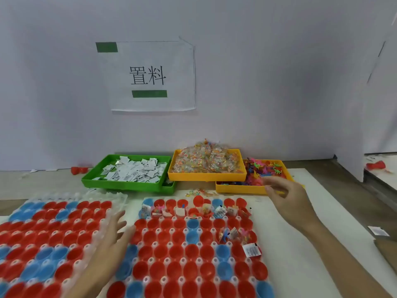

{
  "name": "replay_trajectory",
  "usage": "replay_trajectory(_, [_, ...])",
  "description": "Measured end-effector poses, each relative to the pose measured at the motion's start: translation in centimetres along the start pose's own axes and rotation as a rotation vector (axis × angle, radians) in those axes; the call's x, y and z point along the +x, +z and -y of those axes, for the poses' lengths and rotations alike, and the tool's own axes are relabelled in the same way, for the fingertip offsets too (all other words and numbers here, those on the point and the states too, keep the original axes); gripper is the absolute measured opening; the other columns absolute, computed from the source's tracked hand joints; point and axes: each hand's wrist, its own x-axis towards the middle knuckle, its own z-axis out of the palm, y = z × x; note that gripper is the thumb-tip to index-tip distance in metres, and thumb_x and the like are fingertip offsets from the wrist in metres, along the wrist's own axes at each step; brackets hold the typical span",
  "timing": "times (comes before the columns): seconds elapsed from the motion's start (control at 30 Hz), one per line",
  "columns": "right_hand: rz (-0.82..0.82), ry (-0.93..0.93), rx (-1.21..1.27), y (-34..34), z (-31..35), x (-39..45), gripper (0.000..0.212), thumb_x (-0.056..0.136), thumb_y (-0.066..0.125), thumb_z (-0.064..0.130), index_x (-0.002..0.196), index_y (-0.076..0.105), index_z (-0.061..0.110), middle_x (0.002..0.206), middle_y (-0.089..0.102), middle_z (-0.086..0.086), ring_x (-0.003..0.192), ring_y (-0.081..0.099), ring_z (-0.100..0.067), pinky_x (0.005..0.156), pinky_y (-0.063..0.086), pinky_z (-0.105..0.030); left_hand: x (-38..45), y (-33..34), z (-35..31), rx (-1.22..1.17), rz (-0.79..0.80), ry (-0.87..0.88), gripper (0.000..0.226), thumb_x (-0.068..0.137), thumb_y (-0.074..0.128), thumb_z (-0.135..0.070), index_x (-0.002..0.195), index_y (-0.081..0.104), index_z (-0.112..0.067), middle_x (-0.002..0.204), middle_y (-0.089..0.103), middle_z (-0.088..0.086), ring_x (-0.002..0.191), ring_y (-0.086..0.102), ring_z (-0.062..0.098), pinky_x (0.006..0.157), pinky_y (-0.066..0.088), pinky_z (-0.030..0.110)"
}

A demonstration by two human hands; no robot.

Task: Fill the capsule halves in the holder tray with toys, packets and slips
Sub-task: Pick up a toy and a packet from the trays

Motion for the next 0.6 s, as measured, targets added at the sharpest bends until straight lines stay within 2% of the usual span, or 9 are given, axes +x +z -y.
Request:
replay_trajectory(0.07, [0.024, -0.005, -0.033, 1.1, 0.0, 1.1, 0.021, 0.094, 0.066, 0.012, 0.111, 0.072, 0.022, 0.1, 0.068, 0.017, 0.093, 0.064, -0.002, 0.077, 0.053, -0.016, 0.6, 0.5, 0.2, -0.067, -0.022, -0.003, 0.05, 0.1, 0.047, -0.035, 0.148, 0.034, -0.031, 0.146, 0.045, 0.004, 0.117, 0.045, 0.015, 0.098, 0.037, 0.038])
replay_trajectory(0.17, [0.157, -0.057, -0.088, 3.6, 0.4, 2.2, 0.017, 0.091, 0.071, 0.018, 0.106, 0.073, 0.025, 0.094, 0.069, 0.019, 0.086, 0.064, 0.0, 0.069, 0.051, -0.011, 0.9, 1.3, 0.3, -0.119, -0.05, -0.007, 0.036, 0.101, 0.048, -0.033, 0.136, 0.047, -0.037, 0.133, 0.046, -0.01, 0.115, 0.046, 0.014, 0.096, 0.035, 0.041])
replay_trajectory(0.23, [0.25, -0.128, -0.079, 5.1, 1.4, 2.4, 0.015, 0.088, 0.075, 0.022, 0.101, 0.075, 0.029, 0.09, 0.07, 0.019, 0.085, 0.063, 0.002, 0.069, 0.05, -0.009, 1.1, 1.9, 0.1, -0.166, -0.077, -0.047, 0.029, 0.1, 0.05, -0.033, 0.127, 0.053, -0.043, 0.127, 0.05, -0.019, 0.112, 0.051, 0.015, 0.093, 0.039, 0.041])
replay_trajectory(0.3, [0.36, -0.185, -0.097, 6.3, 2.6, 2.8, 0.015, 0.085, 0.078, 0.029, 0.101, 0.075, 0.03, 0.09, 0.071, 0.019, 0.086, 0.063, 0.003, 0.071, 0.048, -0.008, 1.4, 2.7, 0.0, -0.255, -0.08, -0.077, 0.024, 0.098, 0.053, -0.03, 0.116, 0.058, -0.045, 0.106, 0.065, -0.029, 0.101, 0.059, 0.01, 0.084, 0.043, 0.034])
replay_trajectory(0.37, [0.461, -0.214, -0.159, 7.3, 3.5, 3.2, 0.018, 0.085, 0.077, 0.034, 0.103, 0.074, 0.032, 0.093, 0.069, 0.021, 0.088, 0.062, 0.003, 0.074, 0.047, -0.01, 1.6, 3.5, -0.2, -0.306, -0.062, -0.101, 0.022, 0.097, 0.055, -0.029, 0.11, 0.059, -0.045, 0.087, 0.07, -0.03, 0.093, 0.061, 0.001, 0.073, 0.041, 0.025])
replay_trajectory(0.43, [0.519, -0.22, -0.236, 8.1, 4.0, 3.8, 0.017, 0.086, 0.076, 0.034, 0.103, 0.074, 0.033, 0.096, 0.066, 0.022, 0.089, 0.059, 0.002, 0.077, 0.047, -0.013, 1.8, 4.2, -0.4, -0.259, -0.055, -0.072, 0.021, 0.098, 0.055, -0.029, 0.114, 0.057, -0.042, 0.102, 0.071, -0.021, 0.1, 0.06, 0.002, 0.074, 0.041, 0.023])
replay_trajectory(0.5, [0.536, -0.214, -0.299, 8.7, 4.2, 4.3, 0.015, 0.088, 0.075, 0.03, 0.103, 0.075, 0.031, 0.095, 0.063, 0.022, 0.088, 0.058, 0.001, 0.075, 0.045, -0.014, 2.4, 4.3, -0.6, -0.093, -0.086, 0.041, 0.028, 0.097, 0.058, -0.03, 0.124, 0.053, -0.034, 0.127, 0.06, -0.01, 0.109, 0.056, 0.009, 0.084, 0.044, 0.029])
replay_trajectory(0.57, [0.545, -0.218, -0.344, 9.2, 4.2, 4.7, 0.014, 0.09, 0.073, 0.025, 0.103, 0.075, 0.03, 0.092, 0.06, 0.022, 0.085, 0.057, 0.002, 0.073, 0.044, -0.015, 3.2, 4.3, -1.6, 0.118, -0.143, 0.219, 0.036, 0.093, 0.063, -0.031, 0.128, 0.054, -0.03, 0.128, 0.055, -0.012, 0.116, 0.05, 0.01, 0.096, 0.043, 0.033])
replay_trajectory(0.6, [0.553, -0.218, -0.349, 9.5, 4.2, 4.8, 0.014, 0.09, 0.074, 0.024, 0.102, 0.075, 0.029, 0.092, 0.06, 0.022, 0.084, 0.057, 0.002, 0.073, 0.045, -0.015, 3.6, 4.4, -2.5, 0.187, -0.151, 0.323, 0.034, 0.091, 0.066, -0.031, 0.124, 0.059, -0.03, 0.122, 0.057, -0.015, 0.115, 0.05, 0.008, 0.097, 0.04, 0.027])
